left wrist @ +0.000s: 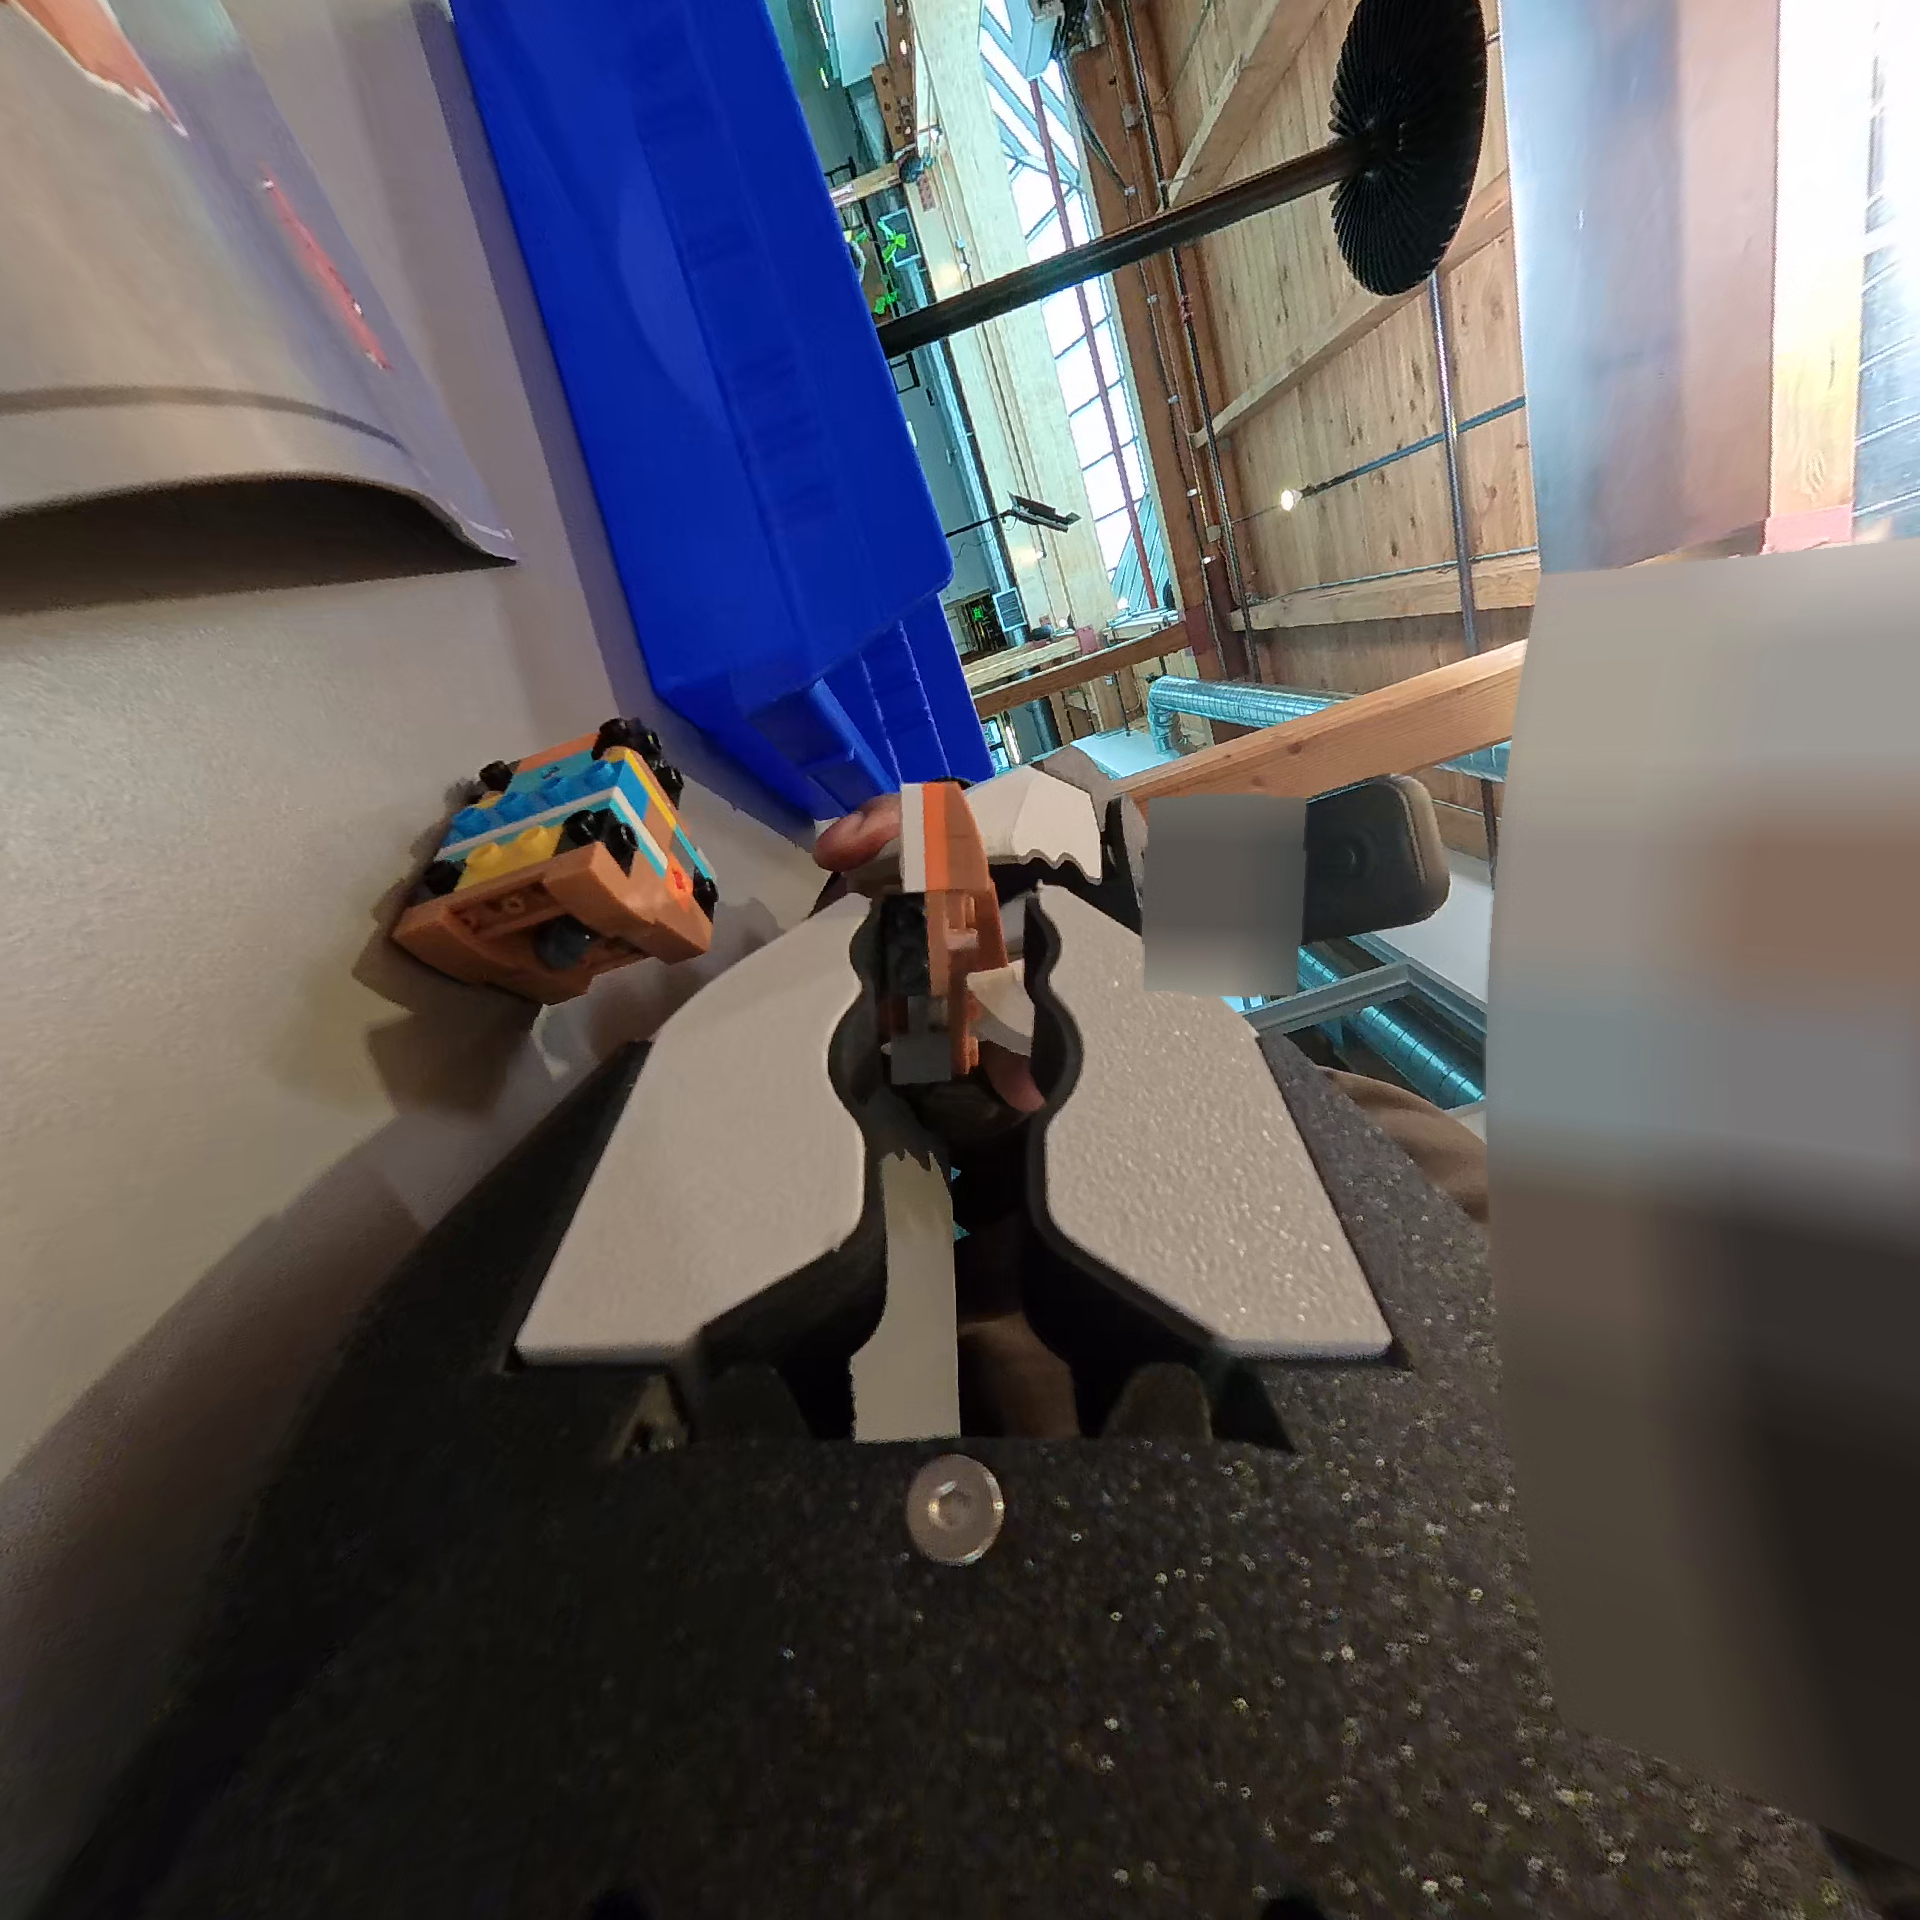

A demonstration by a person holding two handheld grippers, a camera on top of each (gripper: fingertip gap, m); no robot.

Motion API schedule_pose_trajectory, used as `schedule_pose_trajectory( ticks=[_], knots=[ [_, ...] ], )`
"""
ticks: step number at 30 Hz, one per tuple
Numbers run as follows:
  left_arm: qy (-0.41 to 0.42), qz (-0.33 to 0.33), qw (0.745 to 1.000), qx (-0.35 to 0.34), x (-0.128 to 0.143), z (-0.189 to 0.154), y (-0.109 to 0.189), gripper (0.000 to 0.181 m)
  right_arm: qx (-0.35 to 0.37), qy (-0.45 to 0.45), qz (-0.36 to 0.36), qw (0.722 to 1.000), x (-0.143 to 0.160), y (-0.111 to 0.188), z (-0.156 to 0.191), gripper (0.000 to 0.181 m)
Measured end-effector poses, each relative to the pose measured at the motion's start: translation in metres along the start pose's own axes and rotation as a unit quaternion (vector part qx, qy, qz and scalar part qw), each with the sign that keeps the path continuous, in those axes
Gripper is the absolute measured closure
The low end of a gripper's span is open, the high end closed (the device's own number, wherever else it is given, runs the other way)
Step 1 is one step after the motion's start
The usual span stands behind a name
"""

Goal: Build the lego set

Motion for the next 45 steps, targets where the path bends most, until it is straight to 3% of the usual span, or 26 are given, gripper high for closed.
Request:
schedule_pose_trajectory(
  ticks=[15, 24, 45],
  knots=[
    [-0.038, 0.018, 0.999, -0.013, 0.003, -0.002, -0.003, 0.15, 0.011, 0.018, 0.001, 1.0, 0.0, -0.001, 0.002, 0.163],
    [-0.078, 0.028, 0.996, -0.015, 0.003, -0.007, -0.003, 0.16, 0.023, 0.042, -0.019, 0.999, -0.006, 0.001, 0.007, 0.163],
    [-0.108, 0.027, 0.991, 0.079, 0.003, -0.026, -0.004, 0.162, 0.037, 0.039, -0.1, 0.994, -0.024, 0.014, 0.005, 0.15]
  ],
)
Point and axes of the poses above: each gripper's, where its closed fingertips meet, y back along the fingers, x out of its underside, z = x × y across the jaws, the point moved 5 cm from there along y, back along the fingers, and after that the axes turned 11 degrees about x, right-handed, at the moved point
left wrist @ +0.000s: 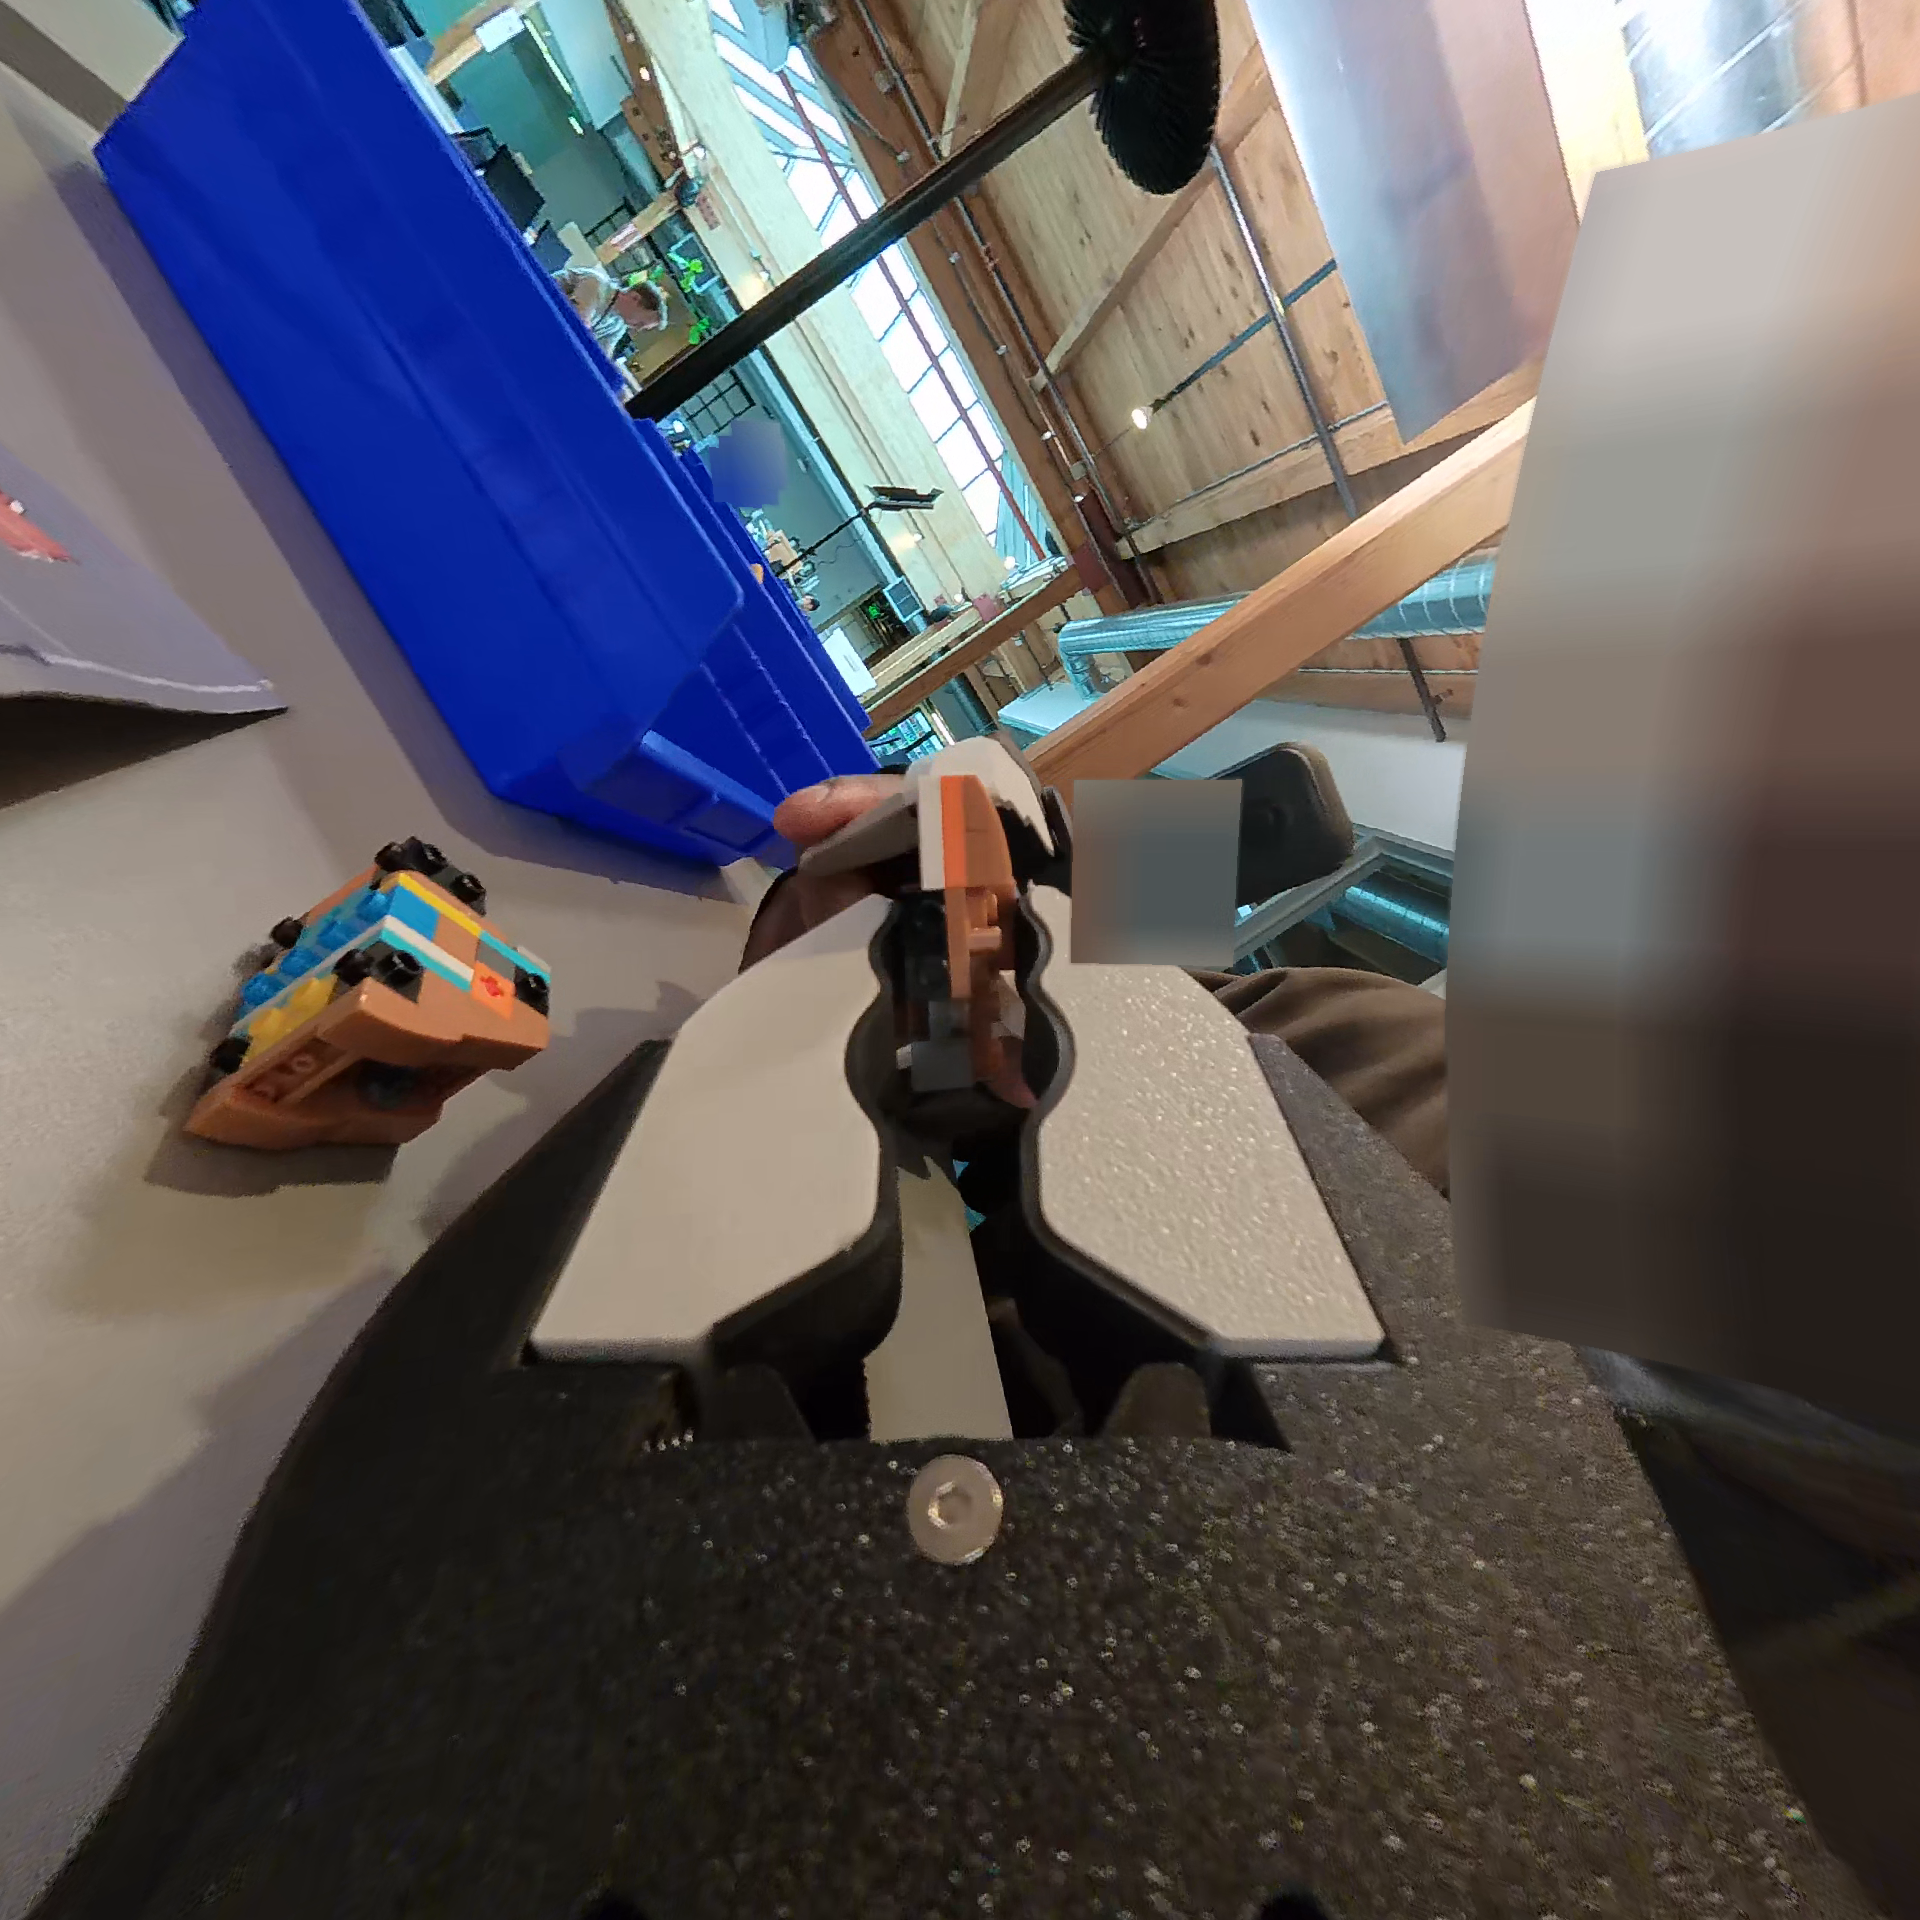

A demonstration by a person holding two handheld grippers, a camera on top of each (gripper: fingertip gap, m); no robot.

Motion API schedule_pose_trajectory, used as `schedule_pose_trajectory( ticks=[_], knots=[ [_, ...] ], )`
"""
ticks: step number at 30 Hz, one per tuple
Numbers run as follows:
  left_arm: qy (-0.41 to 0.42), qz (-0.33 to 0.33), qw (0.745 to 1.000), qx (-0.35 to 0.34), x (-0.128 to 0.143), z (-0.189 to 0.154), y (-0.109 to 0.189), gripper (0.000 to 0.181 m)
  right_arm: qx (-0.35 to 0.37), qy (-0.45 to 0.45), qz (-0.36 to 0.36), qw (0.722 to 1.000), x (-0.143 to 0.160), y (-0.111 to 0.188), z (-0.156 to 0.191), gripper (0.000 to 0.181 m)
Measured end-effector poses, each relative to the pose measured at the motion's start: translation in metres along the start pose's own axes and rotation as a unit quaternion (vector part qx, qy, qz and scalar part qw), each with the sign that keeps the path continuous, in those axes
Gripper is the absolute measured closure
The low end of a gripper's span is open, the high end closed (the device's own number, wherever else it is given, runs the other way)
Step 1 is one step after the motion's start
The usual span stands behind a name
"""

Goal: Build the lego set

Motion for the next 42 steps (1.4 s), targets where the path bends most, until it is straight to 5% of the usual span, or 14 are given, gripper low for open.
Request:
schedule_pose_trajectory(
  ticks=[16, 32, 42],
  knots=[
    [-0.096, 0.031, 0.991, 0.087, 0.003, -0.027, -0.007, 0.162, -0.002, 0.009, -0.081, 0.997, -0.014, 0.016, 0.001, 0.15],
    [-0.15, 0.057, 0.985, 0.066, 0.007, -0.03, -0.01, 0.165, -0.074, -0.082, -0.09, 0.99, -0.019, 0.019, 0.007, 0.146],
    [-0.096, 0.035, 0.992, 0.069, 0.005, -0.022, -0.009, 0.165, -0.08, -0.095, -0.081, 0.989, -0.015, 0.016, 0.006, 0.147]
  ],
)
Point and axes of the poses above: each gripper's, where its closed fingertips meet, y back along the fingers, x out of its underside, z = x × y across the jaws, the point moved 5 cm from there along y, back along the fingers, and after that the axes turned 11 degrees about x, right-handed, at the moved point
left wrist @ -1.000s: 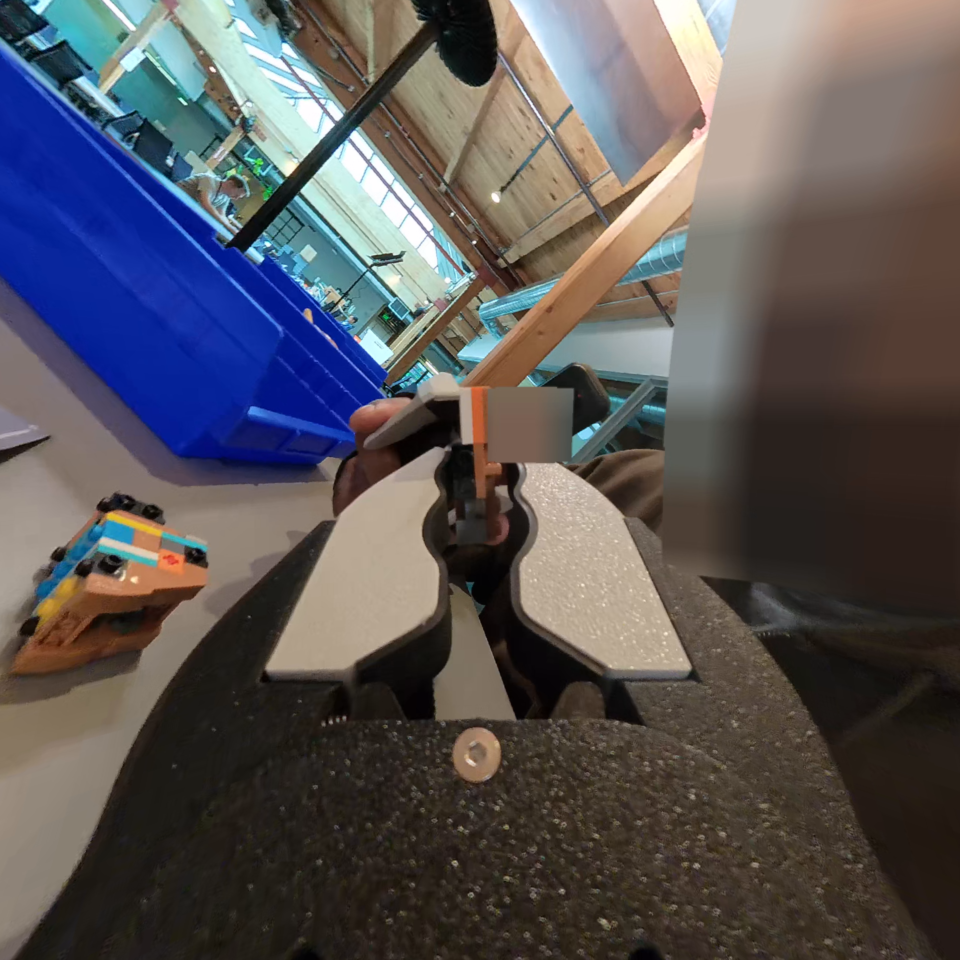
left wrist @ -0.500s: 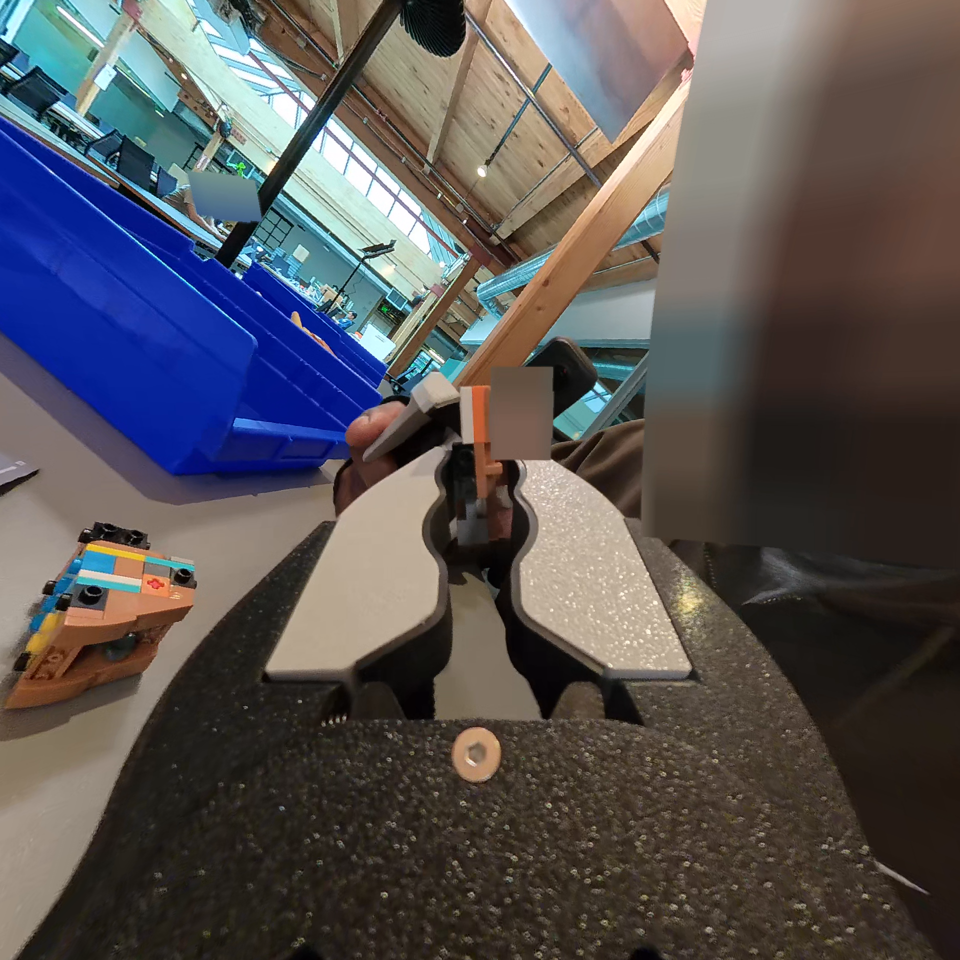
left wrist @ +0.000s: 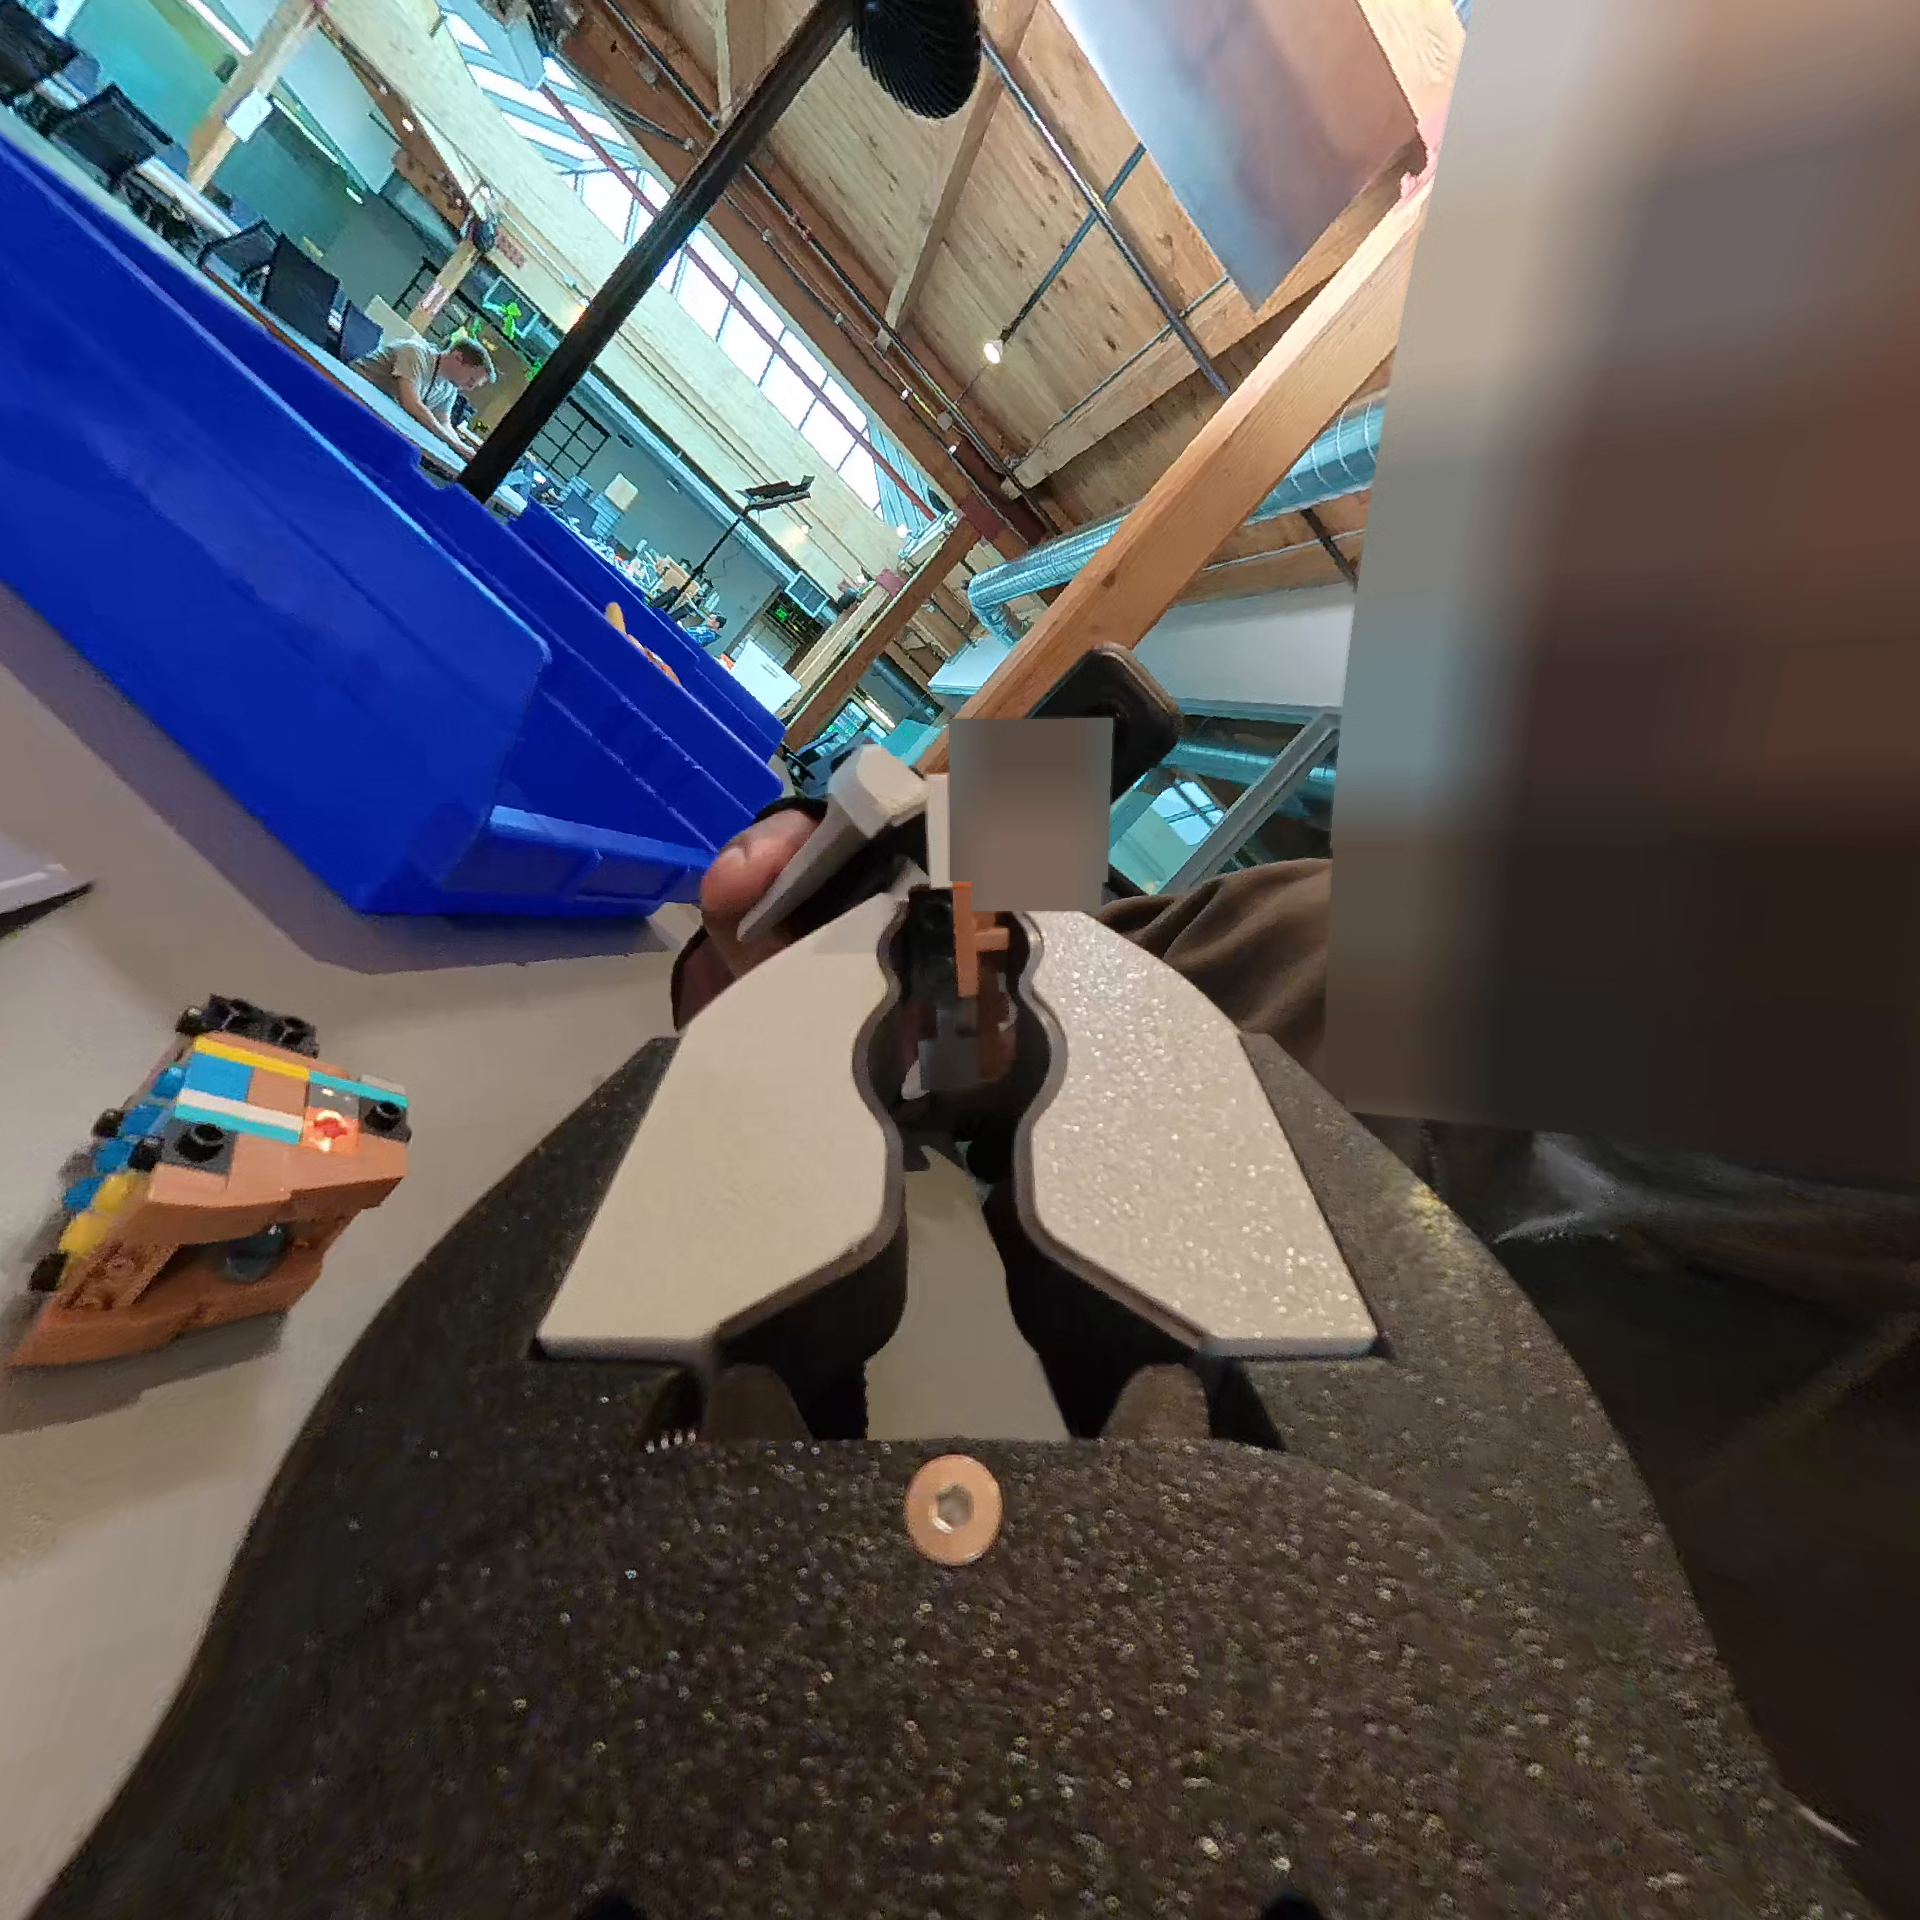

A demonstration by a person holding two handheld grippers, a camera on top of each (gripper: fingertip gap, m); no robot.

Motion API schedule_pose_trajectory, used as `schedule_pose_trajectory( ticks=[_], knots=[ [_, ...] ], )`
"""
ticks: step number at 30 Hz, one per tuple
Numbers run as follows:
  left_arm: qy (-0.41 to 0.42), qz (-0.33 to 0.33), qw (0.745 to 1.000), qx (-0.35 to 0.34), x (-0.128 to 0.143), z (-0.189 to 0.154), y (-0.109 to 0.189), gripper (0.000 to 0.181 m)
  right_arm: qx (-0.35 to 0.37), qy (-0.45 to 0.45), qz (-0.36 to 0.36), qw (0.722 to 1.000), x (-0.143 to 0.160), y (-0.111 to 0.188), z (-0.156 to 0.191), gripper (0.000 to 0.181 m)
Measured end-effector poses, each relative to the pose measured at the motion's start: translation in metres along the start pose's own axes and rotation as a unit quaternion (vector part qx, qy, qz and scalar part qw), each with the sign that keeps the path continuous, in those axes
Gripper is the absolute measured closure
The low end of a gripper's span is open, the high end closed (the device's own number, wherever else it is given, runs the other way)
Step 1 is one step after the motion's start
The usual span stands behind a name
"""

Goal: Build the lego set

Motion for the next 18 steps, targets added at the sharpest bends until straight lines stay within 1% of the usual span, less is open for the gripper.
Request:
schedule_pose_trajectory(
  ticks=[6, 11, 15, 18],
  knots=[
    [0.062, -0.037, 0.997, 0.001, -0.002, 0.008, 0.004, 0.165, 0.015, 0.025, 0.011, 1.0, 0.005, -0.002, -0.002, 0.147],
    [0.105, -0.041, 0.994, 0.004, 0.001, 0.012, 0.003, 0.164, 0.037, 0.061, 0.024, 0.997, 0.01, -0.004, -0.002, 0.15],
    [0.118, -0.042, 0.992, -0.002, 0.002, 0.014, 0.003, 0.162, 0.039, 0.057, 0.032, 0.997, 0.013, -0.005, -0.003, 0.161],
    [0.124, -0.042, 0.991, -0.009, 0.002, 0.017, 0.003, 0.156, 0.036, 0.034, 0.037, 0.998, 0.014, -0.005, -0.007, 0.162]
  ],
)
Point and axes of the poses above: each gripper's, where its closed fingertips meet, y back along the fingers, x out of its underside, z = x × y across the jaws, the point moved 5 cm from there along y, back along the fingers, and after that the axes turned 11 degrees about x, right-handed, at the moved point
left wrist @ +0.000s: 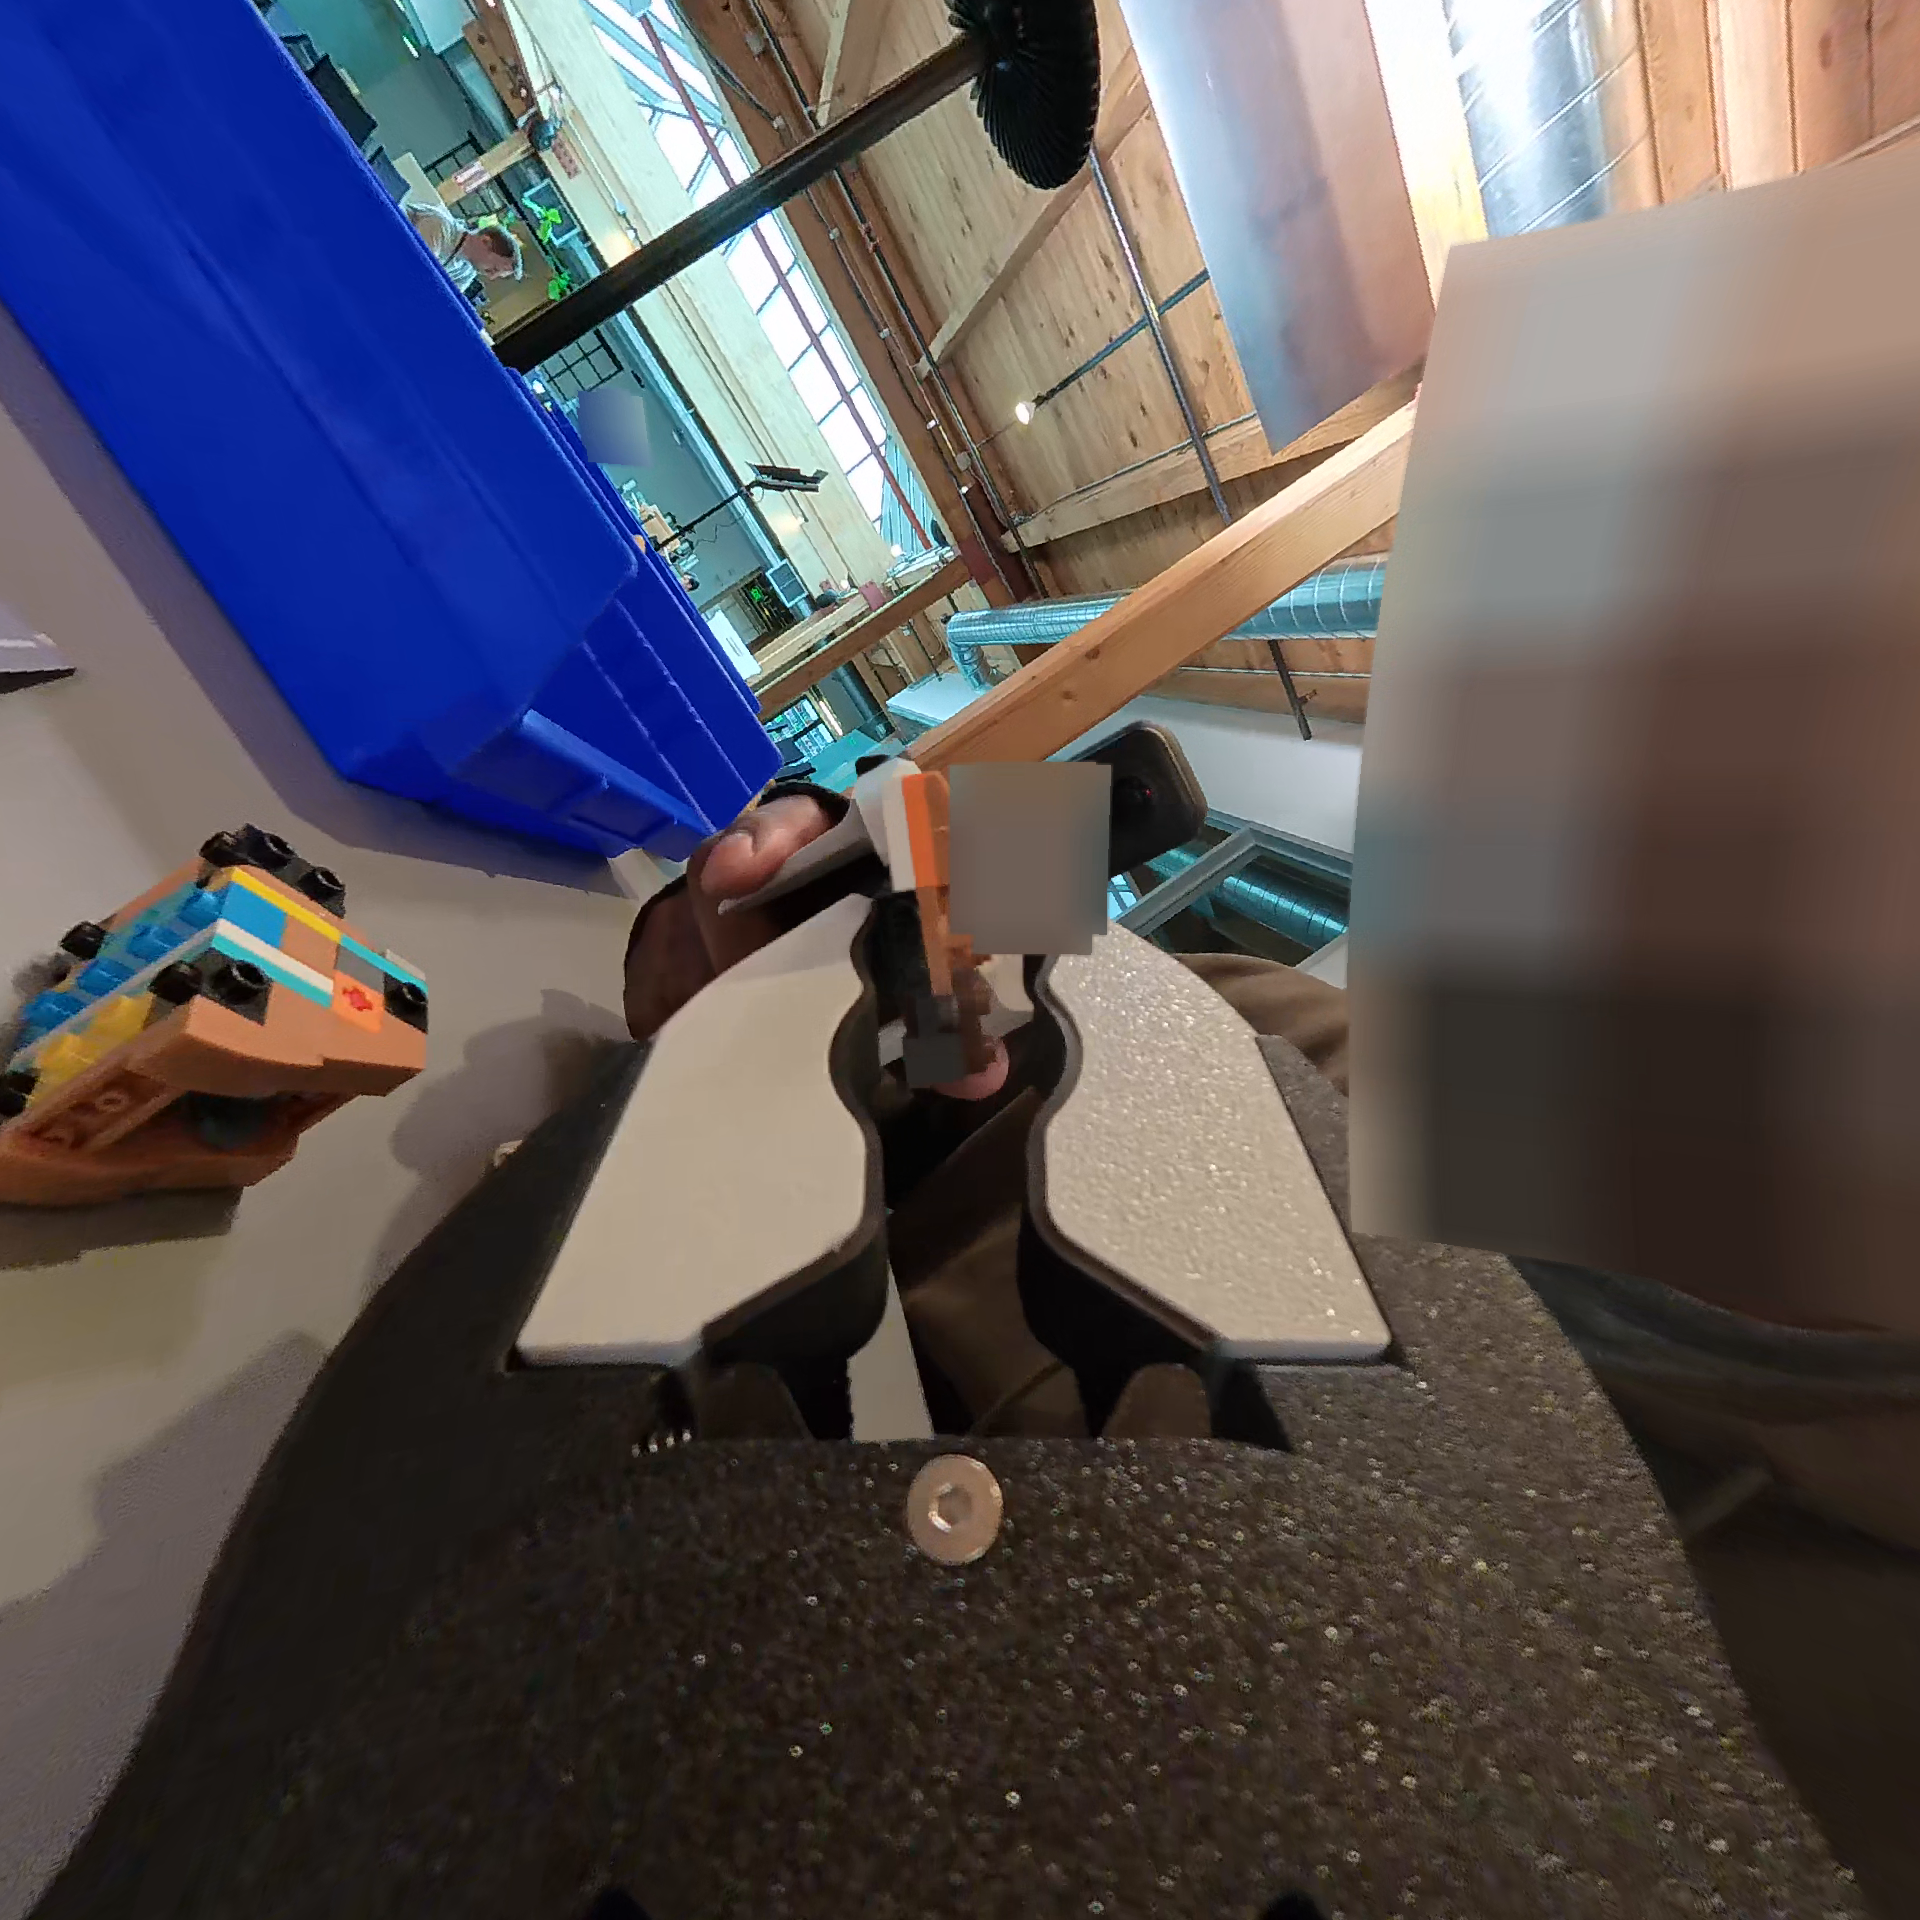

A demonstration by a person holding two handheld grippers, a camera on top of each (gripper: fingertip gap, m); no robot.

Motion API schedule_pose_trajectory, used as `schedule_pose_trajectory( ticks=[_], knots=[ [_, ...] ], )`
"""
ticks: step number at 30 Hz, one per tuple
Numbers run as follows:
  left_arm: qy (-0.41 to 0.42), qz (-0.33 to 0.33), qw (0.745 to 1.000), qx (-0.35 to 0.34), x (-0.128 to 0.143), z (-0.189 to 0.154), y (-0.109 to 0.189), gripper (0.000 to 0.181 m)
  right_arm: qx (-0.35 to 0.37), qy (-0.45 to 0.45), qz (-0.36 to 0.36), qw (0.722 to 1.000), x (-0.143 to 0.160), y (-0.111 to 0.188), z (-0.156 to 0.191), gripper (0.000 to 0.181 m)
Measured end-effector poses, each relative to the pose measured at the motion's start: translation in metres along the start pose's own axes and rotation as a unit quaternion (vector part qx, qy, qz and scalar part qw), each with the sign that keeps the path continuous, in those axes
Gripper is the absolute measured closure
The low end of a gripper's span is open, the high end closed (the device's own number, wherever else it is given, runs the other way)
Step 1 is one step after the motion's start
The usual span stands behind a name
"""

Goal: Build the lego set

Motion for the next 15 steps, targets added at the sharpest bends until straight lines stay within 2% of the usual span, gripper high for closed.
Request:
schedule_pose_trajectory(
  ticks=[10, 15],
  knots=[
    [0.002, -0.02, 1.0, -0.018, -0.005, 0.0035, 0.0045, 0.154, -0.015, -0.049, 0.005, 0.999, 0.0035, -0.0005, -0.0065, 0.163],
    [0.005, -0.04, 0.999, -0.02, -0.0095, 0.0047, 0.0094, 0.164, -0.018, -0.043, 0.002, 0.999, 0.0035, 0.0, -0.0052, 0.163]
  ],
)
Point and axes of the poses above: each gripper's, where its closed fingertips meet, y back along the fingers, x out of its underside, z = x × y across the jaws, the point moved 5 cm from there along y, back along the fingers, and after that the axes turned 11 degrees about x, right-handed, at the moved point
